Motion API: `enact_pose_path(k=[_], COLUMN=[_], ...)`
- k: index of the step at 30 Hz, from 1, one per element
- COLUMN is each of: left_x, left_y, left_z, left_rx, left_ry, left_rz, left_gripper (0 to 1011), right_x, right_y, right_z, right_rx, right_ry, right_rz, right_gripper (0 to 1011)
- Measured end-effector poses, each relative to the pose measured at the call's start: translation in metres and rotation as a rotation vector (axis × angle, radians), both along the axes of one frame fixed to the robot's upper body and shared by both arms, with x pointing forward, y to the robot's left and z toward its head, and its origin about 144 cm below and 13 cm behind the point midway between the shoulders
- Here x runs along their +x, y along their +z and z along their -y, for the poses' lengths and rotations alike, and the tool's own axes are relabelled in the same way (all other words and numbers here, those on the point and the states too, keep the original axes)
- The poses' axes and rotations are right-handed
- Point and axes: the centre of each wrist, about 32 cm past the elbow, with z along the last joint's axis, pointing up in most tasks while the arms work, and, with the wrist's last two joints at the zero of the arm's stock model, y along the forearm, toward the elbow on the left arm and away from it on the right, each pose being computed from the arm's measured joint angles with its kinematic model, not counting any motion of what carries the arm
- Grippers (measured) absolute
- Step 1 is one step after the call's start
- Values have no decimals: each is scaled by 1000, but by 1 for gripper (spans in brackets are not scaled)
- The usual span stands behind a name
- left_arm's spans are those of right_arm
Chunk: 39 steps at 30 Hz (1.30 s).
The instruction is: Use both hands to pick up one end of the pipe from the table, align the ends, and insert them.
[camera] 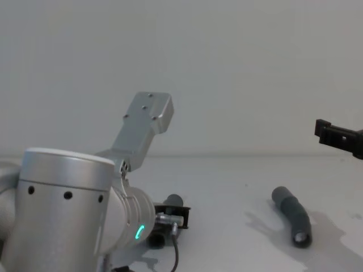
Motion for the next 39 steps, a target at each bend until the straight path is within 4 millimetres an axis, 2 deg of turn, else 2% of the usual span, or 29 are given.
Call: enact_pose_path(k=[11,18,39], left_x=[3,13,62], left_y=[-5,-3,26], left_z=[-3,-14,-70], left_rx=[-26,-44,-92], left_ry=[-18,-83,-424], left_rz=[29,83,222], left_gripper=[327,327,327], right_x=[0,0,0], right_y=[0,0,0], right_z=[0,0,0], right_rx=[0,0,0], right_ry=[0,0,0], right_rz=[0,0,0], right_gripper=[1002,1002,1002])
